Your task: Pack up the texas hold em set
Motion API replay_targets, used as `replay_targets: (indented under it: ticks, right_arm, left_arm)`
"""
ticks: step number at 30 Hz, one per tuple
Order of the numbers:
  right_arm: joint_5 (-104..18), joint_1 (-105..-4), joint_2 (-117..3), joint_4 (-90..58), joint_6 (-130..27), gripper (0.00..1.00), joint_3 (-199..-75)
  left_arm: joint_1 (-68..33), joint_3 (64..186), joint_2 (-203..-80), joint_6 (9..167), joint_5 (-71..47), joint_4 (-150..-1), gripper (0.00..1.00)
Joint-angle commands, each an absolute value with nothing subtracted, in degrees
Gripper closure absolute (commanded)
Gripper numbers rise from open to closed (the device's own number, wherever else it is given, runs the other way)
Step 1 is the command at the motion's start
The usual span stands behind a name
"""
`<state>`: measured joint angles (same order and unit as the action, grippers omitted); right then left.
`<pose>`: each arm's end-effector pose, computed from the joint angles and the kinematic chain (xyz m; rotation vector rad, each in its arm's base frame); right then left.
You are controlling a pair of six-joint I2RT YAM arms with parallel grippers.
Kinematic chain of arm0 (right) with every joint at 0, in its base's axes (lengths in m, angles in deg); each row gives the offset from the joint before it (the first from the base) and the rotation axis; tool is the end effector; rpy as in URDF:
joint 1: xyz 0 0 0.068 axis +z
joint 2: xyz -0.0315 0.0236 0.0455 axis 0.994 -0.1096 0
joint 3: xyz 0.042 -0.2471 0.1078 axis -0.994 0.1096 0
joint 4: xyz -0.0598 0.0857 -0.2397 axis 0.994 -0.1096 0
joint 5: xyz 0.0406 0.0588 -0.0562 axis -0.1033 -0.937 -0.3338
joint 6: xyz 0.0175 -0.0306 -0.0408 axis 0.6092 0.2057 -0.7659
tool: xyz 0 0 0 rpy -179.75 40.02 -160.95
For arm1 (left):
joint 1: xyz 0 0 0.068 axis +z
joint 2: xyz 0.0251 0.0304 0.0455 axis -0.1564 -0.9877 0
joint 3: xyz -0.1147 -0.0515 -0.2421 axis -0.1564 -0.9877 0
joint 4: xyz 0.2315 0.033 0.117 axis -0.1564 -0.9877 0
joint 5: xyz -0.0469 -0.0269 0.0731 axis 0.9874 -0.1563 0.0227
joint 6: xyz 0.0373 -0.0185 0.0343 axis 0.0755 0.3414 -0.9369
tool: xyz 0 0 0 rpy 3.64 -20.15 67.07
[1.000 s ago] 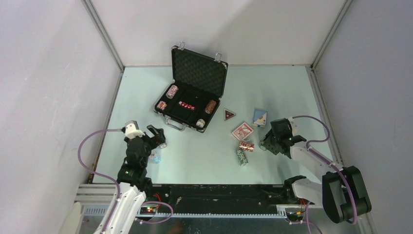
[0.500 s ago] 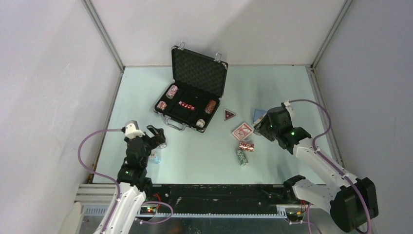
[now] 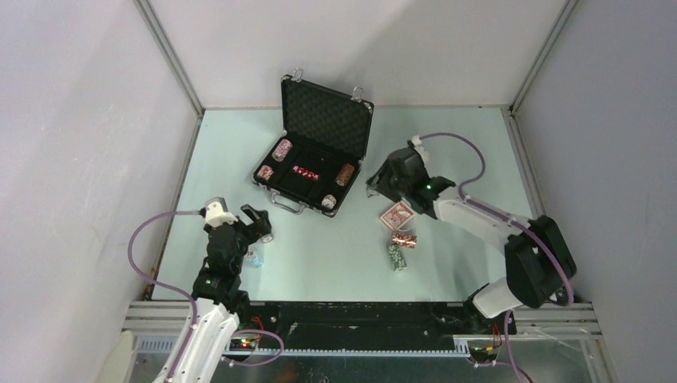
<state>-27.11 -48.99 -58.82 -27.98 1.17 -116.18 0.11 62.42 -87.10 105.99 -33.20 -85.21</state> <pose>0.2611 0.1745 0.2407 0.5901 2.3009 0.6704 0.1276 -0.0119 0.1846 -0.4875 1.8307 -0.2467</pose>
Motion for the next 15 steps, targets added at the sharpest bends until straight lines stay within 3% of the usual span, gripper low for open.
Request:
replay_targets:
  ticks: [1, 15]
  right_arm:
    - [-27.0, -46.6, -65.8, -20.2, 3.6, 0.73, -125.1]
    - [-24.8, -41.9, -82.8, -19.9, 7.0, 0.71, -137.9]
  left_arm:
    - [0.0, 63.1, -86.9, 105.0, -32.4, -83.1, 0.02]
    - [0.0, 63.1, -87.0, 105.0, -32.5, -82.9, 0.02]
